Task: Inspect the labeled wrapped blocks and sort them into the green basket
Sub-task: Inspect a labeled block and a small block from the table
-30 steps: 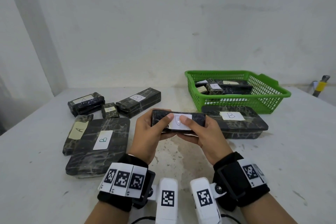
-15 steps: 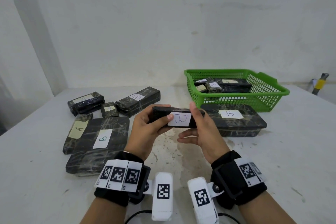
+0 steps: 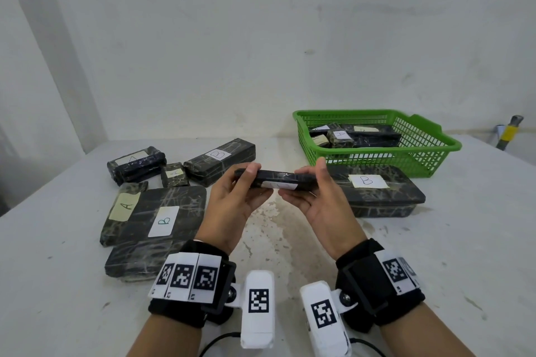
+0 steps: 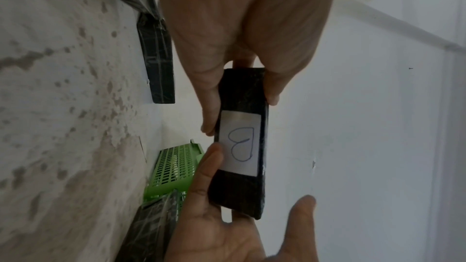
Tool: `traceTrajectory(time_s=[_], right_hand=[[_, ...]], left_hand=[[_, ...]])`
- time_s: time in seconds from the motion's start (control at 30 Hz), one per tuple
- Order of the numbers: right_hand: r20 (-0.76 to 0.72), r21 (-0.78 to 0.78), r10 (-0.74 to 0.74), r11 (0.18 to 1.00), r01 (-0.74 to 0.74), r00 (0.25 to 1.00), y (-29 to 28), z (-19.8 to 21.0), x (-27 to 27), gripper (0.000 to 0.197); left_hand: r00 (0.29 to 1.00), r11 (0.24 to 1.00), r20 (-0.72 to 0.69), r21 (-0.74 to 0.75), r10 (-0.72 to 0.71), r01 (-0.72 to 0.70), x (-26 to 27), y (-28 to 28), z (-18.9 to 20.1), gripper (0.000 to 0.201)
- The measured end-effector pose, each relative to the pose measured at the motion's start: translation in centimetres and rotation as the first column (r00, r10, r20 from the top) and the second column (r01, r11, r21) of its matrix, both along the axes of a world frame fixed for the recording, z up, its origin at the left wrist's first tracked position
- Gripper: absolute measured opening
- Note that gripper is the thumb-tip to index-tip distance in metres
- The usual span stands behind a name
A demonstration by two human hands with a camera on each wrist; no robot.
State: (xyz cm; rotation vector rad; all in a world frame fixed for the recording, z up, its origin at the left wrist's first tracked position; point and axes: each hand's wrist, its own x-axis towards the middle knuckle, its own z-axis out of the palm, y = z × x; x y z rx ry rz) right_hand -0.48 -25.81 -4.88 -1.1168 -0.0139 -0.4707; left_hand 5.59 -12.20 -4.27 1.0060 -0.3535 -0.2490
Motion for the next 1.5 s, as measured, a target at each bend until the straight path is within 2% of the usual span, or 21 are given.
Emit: traceTrajectory(time_s=[0.1,0.2,0.23,0.3,0.4,0.47,0.53,0.63,0.67,0.8,0.9,1.07,1.2,1.3,1.4,1.5], right_hand=[[0.04,-0.031,-0.039,0.999,0.04,0.998,-0.09,-0.3,0.15,0.033],[0.06,-0.03,-0.047,0.998,0.049,0.997,-0.39,-0.35,0.15,0.023],[0.06,-0.034,-0.043,0.998,0.046,0.997,-0.46,-0.34,0.15,0.023],[0.048,-0.05,-0.044,0.998,0.046,0.998,-0.4,-0.24,0.09,0.025],[0.01,-0.034,-0.016,0.999,0.016,1.0,-0.22,0.08,-0.04,0.038],[-0.001,-0.014,0.02,1.0,-0.02,1.0,-0.28,0.18,-0.12,0.048],[-0.003,-0.059,0.009,0.998,-0.009,1.0,-0.32,0.21,-0.13,0.044],[0.001,-0.109,-0.027,0.994,0.027,1.0,-0.28,0.17,-0.24,0.038],[0.004,-0.113,-0.034,0.993,0.034,0.999,-0.32,0.14,-0.28,0.038],[-0.009,-0.127,-0.036,0.991,0.035,0.999,-0.33,0.2,-0.28,0.04],[-0.022,-0.118,-0.029,0.993,0.027,0.999,-0.02,0.21,-0.14,0.045],[0.007,-0.172,-0.081,0.982,0.081,0.997,-0.1,-0.13,-0.11,0.03],[-0.024,-0.152,-0.082,0.985,0.077,0.996,-0.16,-0.48,0.03,0.025],[-0.033,-0.101,-0.047,0.994,0.044,0.998,0.07,-0.55,0.18,0.023],[-0.012,-0.091,-0.033,0.995,0.032,0.999,0.05,-0.41,0.06,0.035],[-0.011,-0.17,-0.087,0.982,0.084,0.996,0.07,-0.44,0.0,0.036]], left_hand=[[1.0,1.0,-0.019,-0.001,-0.02,0.02,-0.02,0.11,0.04,0.017],[0.998,0.999,-0.046,-0.001,-0.053,0.053,-0.11,0.12,0.06,0.042],[0.998,0.999,-0.046,-0.002,-0.05,0.05,-0.14,0.1,0.09,0.044],[0.999,0.999,-0.035,0.002,-0.032,0.032,-0.08,-0.05,-0.01,0.033],[0.999,1.0,-0.048,0.01,-0.007,0.007,0.01,-0.12,-0.21,0.018],[0.997,1.0,-0.071,0.005,-0.004,0.005,0.2,-0.04,-0.23,0.019],[0.997,1.0,-0.077,-0.002,-0.002,0.002,0.21,0.08,0.03,0.023],[0.995,1.0,-0.097,-0.006,-0.005,0.004,0.13,0.25,0.19,0.044],[0.995,1.0,-0.096,-0.004,-0.005,0.004,0.13,0.21,0.18,0.045],[0.997,1.0,-0.07,0.009,0.024,-0.024,0.01,-0.05,0.07,0.029],[0.997,1.0,-0.074,0.018,0.019,-0.018,-0.05,0.0,0.15,0.028],[0.999,0.999,-0.054,0.045,-0.005,0.007,-0.4,0.05,0.3,0.039],[1.0,0.995,0.002,0.09,0.031,-0.031,-0.42,-0.25,0.02,0.01],[1.0,0.996,-0.003,0.079,0.031,-0.031,-0.29,-0.11,0.03,0.009],[1.0,0.998,-0.017,0.055,0.015,-0.014,-0.42,-0.04,0.18,0.009],[1.0,1.0,-0.023,0.017,-0.016,0.016,-0.57,-0.09,0.3,0.027]])
